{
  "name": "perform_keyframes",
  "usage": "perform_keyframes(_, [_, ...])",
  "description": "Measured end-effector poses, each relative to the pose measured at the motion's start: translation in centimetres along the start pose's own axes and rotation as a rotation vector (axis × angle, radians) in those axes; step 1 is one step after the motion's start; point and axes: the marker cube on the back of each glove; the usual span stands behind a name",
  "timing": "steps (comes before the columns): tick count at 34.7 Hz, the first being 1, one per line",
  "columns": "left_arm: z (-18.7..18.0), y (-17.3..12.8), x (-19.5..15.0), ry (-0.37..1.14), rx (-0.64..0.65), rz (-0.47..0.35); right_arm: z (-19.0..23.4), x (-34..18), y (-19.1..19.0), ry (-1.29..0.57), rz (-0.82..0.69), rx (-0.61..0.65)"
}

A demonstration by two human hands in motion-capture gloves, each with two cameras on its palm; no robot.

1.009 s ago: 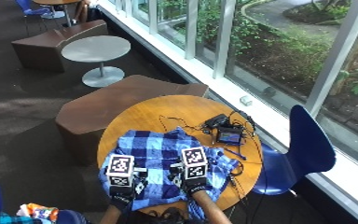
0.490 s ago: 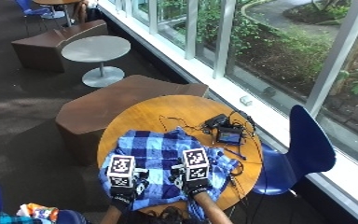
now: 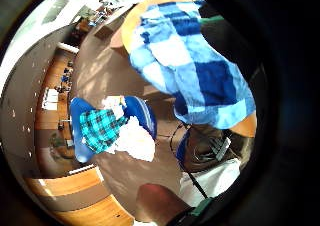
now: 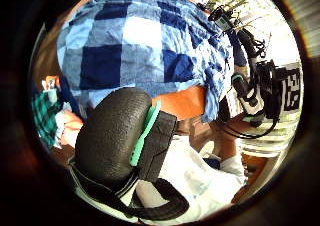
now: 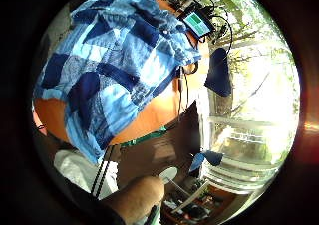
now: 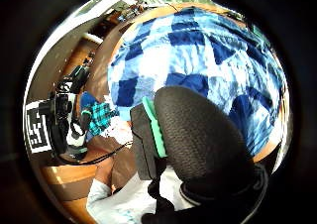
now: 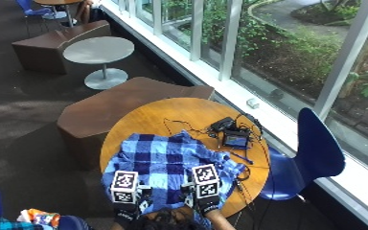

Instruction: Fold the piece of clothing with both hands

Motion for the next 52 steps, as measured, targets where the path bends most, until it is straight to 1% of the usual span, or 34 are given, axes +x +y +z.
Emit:
perform_keyframes(3, [2.6, 0.2, -0.3, 0.013, -0.07, 0.004, 2.1, 0.8, 0.5, 0.003, 0.007, -0.055])
perform_keyframes(6, [4.3, 0.6, -0.7, 0.023, -0.127, 0.01, 3.9, 1.5, 1.0, -0.008, 0.009, -0.111])
perform_keyframes(10, [6.4, 1.0, -1.3, 0.036, -0.166, 0.017, 5.9, 2.2, 1.9, -0.05, -0.001, -0.189])
perform_keyframes(14, [7.7, 1.3, -1.7, 0.041, -0.167, 0.006, 7.1, 2.9, 2.5, -0.06, -0.005, -0.235])
perform_keyframes(17, [8.1, 1.3, -1.9, 0.048, -0.106, -0.03, 7.5, 3.3, 2.7, -0.075, -0.004, -0.234])
perform_keyframes(19, [8.2, 1.0, -2.0, 0.05, -0.019, -0.069, 7.4, 3.7, 2.5, -0.094, 0.008, -0.197])
perform_keyframes(22, [8.7, 0.1, -2.4, 0.017, 0.154, -0.127, 7.4, 4.6, 1.5, -0.09, 0.048, -0.083])
perform_keyframes(25, [9.2, -1.3, -3.2, -0.068, 0.344, -0.166, 7.1, 5.6, 0.4, -0.061, 0.074, 0.048])
perform_keyframes(27, [8.6, -1.5, -3.8, -0.132, 0.441, -0.183, 6.8, 6.2, -0.2, -0.052, 0.074, 0.125])
perform_keyframes(29, [8.0, -1.0, -3.5, -0.133, 0.479, -0.188, 6.3, 6.7, -0.7, -0.056, 0.066, 0.207])
perform_keyframes(31, [7.9, -0.3, -2.7, -0.07, 0.471, -0.187, 5.6, 7.0, -1.1, -0.065, 0.048, 0.291])
perform_keyframes(33, [7.9, 0.4, -2.9, -0.038, 0.461, -0.2, 4.9, 7.4, -1.2, -0.063, 0.024, 0.357])
perform_keyframes(35, [7.6, 0.9, -4.2, -0.076, 0.482, -0.227, 4.1, 7.7, -0.6, -0.04, 0.01, 0.378])
perform_keyframes(37, [6.8, 1.3, -5.6, -0.11, 0.53, -0.235, 3.0, 8.1, 0.8, -0.027, -0.006, 0.367])
perform_keyframes(40, [5.1, 2.3, -6.9, -0.091, 0.584, -0.186, 1.1, 8.5, 3.5, -0.065, -0.06, 0.323])
perform_keyframes(44, [1.6, 4.6, -6.8, 0.019, 0.584, -0.024, -1.8, 9.9, 7.0, -0.106, -0.142, 0.205])
perform_keyframes(46, [0.0, 5.4, -6.9, 0.044, 0.568, 0.048, -3.3, 10.4, 8.0, -0.134, -0.19, 0.137])
perform_keyframes(48, [-1.3, 5.4, -7.2, 0.045, 0.541, 0.099, -4.9, 11.0, 7.8, -0.176, -0.248, 0.067])
perform_keyframes(49, [-1.7, 5.0, -7.4, 0.039, 0.521, 0.117, -5.6, 11.3, 7.1, -0.202, -0.273, 0.032])
perform_keyframes(50, [-1.9, 4.1, -7.6, 0.03, 0.495, 0.13, -6.3, 11.5, 6.0, -0.229, -0.289, 0.0])
perform_keyframes(52, [-1.9, 1.4, -8.2, 0.008, 0.422, 0.137, -7.1, 11.9, 2.6, -0.284, -0.289, -0.049])
